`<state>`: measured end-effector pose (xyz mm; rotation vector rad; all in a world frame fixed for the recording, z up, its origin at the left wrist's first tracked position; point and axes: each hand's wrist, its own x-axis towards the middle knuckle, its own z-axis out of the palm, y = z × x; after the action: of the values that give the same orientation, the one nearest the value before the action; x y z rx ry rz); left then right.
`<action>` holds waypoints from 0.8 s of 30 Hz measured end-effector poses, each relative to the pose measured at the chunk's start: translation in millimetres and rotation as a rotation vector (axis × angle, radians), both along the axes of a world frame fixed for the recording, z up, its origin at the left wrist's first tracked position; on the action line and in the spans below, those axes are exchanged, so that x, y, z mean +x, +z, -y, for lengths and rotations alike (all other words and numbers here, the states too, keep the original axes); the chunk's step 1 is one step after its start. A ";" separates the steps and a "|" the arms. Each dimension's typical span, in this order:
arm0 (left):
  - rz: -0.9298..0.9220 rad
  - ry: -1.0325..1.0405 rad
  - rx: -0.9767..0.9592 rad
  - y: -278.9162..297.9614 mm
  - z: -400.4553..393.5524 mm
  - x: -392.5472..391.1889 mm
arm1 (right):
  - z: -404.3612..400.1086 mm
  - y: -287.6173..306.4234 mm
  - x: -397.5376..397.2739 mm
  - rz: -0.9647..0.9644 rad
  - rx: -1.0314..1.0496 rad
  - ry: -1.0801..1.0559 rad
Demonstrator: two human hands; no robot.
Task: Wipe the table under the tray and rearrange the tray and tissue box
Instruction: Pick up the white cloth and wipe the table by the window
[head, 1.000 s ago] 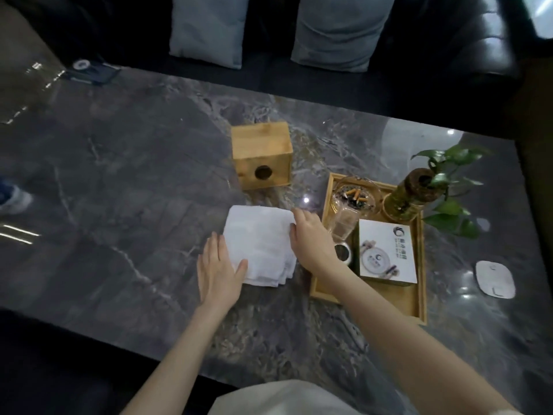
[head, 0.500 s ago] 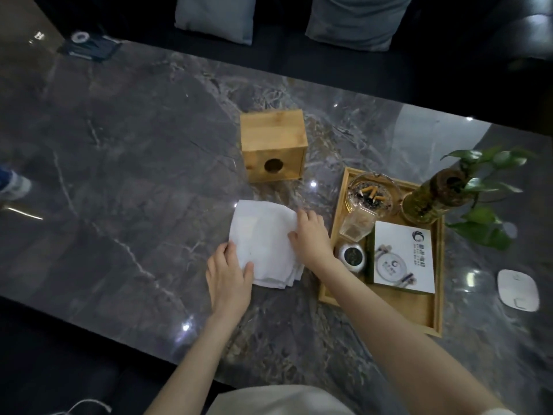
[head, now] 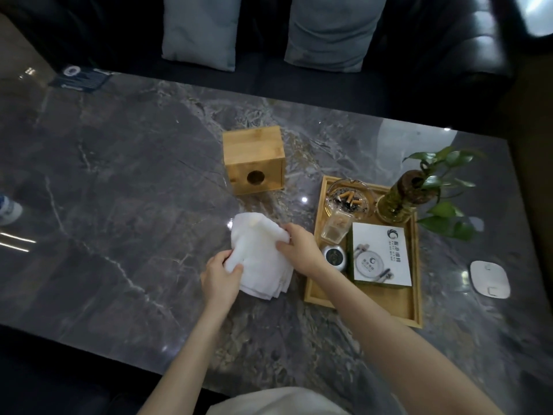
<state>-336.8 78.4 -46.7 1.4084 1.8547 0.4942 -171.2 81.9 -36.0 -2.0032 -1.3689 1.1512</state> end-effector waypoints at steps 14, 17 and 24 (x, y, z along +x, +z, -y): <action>0.562 -0.089 -0.077 88.3 25.2 89.3 | 82.0 76.5 96.9 -0.305 0.190 -0.457; 0.721 -0.155 -0.152 101.8 37.0 115.2 | 107.3 73.4 122.0 -0.334 0.173 -0.549; 0.827 -0.337 -0.286 124.2 77.6 198.3 | 173.9 51.2 182.2 -0.487 0.065 -0.776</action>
<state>-138.6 0.7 77.5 1.0571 0.9579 0.5088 11.0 -92.0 15.2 -1.7714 -0.3221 1.0768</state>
